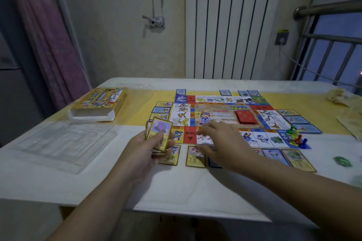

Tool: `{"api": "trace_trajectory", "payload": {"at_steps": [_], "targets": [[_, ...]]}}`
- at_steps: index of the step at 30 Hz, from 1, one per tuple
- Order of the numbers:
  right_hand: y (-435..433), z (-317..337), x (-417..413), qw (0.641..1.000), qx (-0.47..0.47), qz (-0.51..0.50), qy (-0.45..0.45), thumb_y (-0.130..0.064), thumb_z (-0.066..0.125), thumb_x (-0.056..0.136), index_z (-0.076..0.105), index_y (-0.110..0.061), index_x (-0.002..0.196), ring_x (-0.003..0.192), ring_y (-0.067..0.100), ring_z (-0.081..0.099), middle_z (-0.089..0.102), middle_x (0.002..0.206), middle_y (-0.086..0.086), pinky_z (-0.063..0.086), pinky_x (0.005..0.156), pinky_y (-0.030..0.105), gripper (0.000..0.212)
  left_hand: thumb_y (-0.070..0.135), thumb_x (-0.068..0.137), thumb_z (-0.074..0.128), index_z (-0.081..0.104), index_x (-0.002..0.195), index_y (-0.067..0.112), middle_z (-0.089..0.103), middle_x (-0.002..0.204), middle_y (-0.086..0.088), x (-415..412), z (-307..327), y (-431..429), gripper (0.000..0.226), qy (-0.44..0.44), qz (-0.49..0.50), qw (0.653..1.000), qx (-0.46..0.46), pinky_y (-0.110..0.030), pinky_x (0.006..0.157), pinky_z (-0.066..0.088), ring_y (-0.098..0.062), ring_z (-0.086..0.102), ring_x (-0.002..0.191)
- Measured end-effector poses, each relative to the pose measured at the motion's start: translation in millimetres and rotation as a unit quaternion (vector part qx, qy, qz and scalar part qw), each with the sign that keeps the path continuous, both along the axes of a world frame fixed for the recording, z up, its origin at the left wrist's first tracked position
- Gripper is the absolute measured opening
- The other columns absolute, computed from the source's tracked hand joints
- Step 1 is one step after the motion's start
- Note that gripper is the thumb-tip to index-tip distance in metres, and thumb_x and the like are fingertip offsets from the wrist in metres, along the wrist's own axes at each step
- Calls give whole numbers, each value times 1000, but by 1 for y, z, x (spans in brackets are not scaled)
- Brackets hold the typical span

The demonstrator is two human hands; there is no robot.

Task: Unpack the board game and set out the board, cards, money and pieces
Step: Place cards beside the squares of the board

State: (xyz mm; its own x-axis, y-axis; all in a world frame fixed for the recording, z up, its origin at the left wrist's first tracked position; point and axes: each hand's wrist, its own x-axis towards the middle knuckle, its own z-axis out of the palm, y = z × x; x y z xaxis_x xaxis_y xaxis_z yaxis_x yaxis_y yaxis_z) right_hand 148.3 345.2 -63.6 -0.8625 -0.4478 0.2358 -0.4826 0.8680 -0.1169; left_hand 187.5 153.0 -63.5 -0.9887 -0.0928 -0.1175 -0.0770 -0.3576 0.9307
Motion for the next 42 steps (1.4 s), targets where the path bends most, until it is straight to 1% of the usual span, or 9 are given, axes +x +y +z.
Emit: {"api": "trace_trajectory", "payload": {"at_steps": [7,17,19,22,24,27,32,37,42], "targets": [[12,-10,45,962,192,147,-125,-59,16,95,1,-21,152,146,10,-6,-5,159,-5,-14,116,36,70,7,96,48,63,88,3,69,69,-9,0,-1,11,18,-18,-17,999,-21,-27,52,56,-14,64,53],[18,-5,39,957,207,161,-123,-60,15,95,-1,-22,152,145,6,-5,-5,159,-6,-20,113,33,70,4,96,44,66,91,4,72,81,-16,4,-3,11,23,-34,-45,997,-53,-33,63,58,-23,67,67],[16,1,41,967,152,159,-124,-56,20,97,12,-22,152,144,6,6,10,159,-5,-14,116,33,66,3,96,46,66,93,4,72,83,-16,6,-3,11,21,-25,-53,997,-48,-33,64,58,-21,67,66],[12,14,41,979,-102,100,-144,-45,40,97,40,-24,139,122,6,45,49,137,-8,30,108,26,47,-1,93,49,64,102,2,72,85,-17,8,-1,14,18,-2,-70,996,-46,-37,72,56,-23,67,72],[8,21,39,938,-280,57,-195,-43,53,90,51,-26,130,100,6,61,62,112,-13,50,87,25,44,-1,90,53,66,103,6,73,92,-15,8,-2,18,19,16,-93,991,-95,-40,80,54,-27,68,81],[10,28,29,895,-392,35,-211,-43,70,72,64,-20,98,74,4,69,72,77,-6,55,74,25,35,6,85,65,70,97,17,74,96,-10,7,0,27,17,44,-133,969,-201,-42,88,52,-30,68,94],[17,48,12,879,-419,21,-227,-19,74,77,63,-13,71,60,5,66,71,63,-1,52,60,17,13,9,82,70,69,90,15,75,81,-2,-7,13,34,10,98,-67,958,-262,-29,71,56,-15,70,74],[20,66,-6,893,-388,27,-228,-12,72,80,57,-14,89,73,26,69,70,68,6,53,77,44,17,10,81,70,67,89,13,74,85,-8,-42,36,37,9,127,7,974,-188,-40,74,57,-30,70,80],[18,92,-47,918,-373,36,-133,-11,68,84,56,-16,84,64,7,67,68,64,-3,52,61,18,13,12,81,72,65,83,12,68,70,-1,-89,63,38,8,191,-27,938,-288,-26,61,54,-13,62,63]]}}
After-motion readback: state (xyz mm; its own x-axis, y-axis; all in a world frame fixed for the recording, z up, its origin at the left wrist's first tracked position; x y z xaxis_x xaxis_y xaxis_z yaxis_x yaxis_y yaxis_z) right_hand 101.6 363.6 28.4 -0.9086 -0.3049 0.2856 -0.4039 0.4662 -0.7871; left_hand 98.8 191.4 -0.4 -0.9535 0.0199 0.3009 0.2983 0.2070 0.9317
